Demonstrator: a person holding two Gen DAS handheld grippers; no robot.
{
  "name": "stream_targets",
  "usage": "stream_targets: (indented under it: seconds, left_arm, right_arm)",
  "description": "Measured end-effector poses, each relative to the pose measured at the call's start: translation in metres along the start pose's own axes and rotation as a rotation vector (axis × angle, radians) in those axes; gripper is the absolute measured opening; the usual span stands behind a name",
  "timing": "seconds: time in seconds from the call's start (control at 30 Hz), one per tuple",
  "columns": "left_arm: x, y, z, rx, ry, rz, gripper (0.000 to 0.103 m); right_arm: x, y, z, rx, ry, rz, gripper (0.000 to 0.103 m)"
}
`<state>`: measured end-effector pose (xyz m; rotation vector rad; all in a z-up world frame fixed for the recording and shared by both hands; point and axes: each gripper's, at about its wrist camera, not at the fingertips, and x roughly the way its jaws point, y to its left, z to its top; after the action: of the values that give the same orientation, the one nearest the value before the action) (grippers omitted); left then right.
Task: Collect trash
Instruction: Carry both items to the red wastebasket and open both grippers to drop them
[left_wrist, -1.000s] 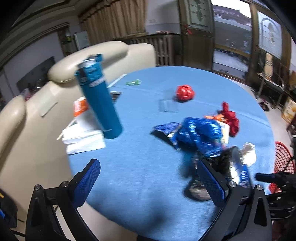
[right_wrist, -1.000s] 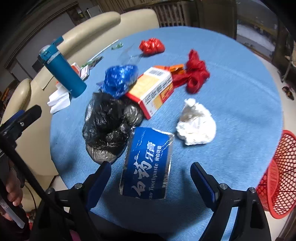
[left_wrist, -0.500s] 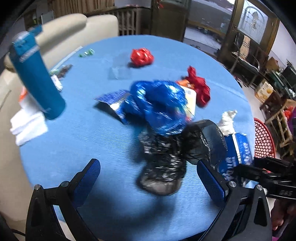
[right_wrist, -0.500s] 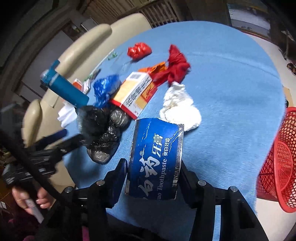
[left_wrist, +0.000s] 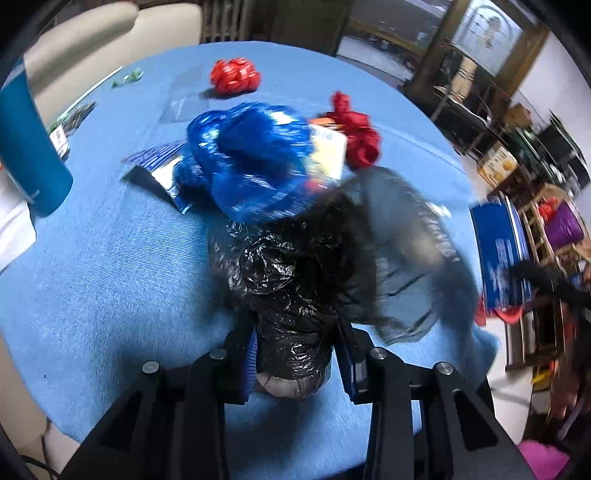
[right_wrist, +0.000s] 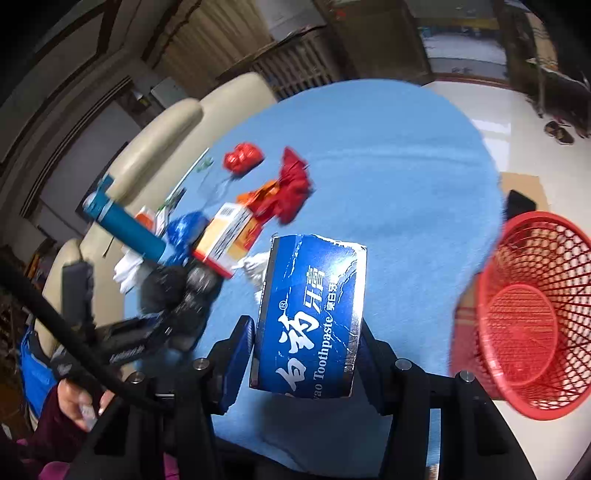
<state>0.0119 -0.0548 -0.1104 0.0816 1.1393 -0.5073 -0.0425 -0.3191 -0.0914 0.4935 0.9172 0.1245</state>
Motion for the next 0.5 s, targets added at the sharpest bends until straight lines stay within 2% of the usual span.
stream_targets:
  seconds: [0.27, 0.4, 0.5]
  left_arm:
    - [-0.047, -0.048, -0.010, 0.197, -0.070, -0.023, 0.038]
    - [-0.056, -0.101, 0.003, 0.339, -0.093, -0.058, 0.038]
    - [-0.044, -0.150, 0.022, 0.454, -0.065, -0.094, 0.038]
  right_arm:
    - [-0.045, -0.041, 0.008, 0.059, -0.129, -0.083, 0.056]
    - [-0.068, -0.076, 0.006, 0.120, -0.182, -0.142, 0.056]
    - [-0.088, -0.107, 0.002, 0.172, -0.220, -0.194, 0.056]
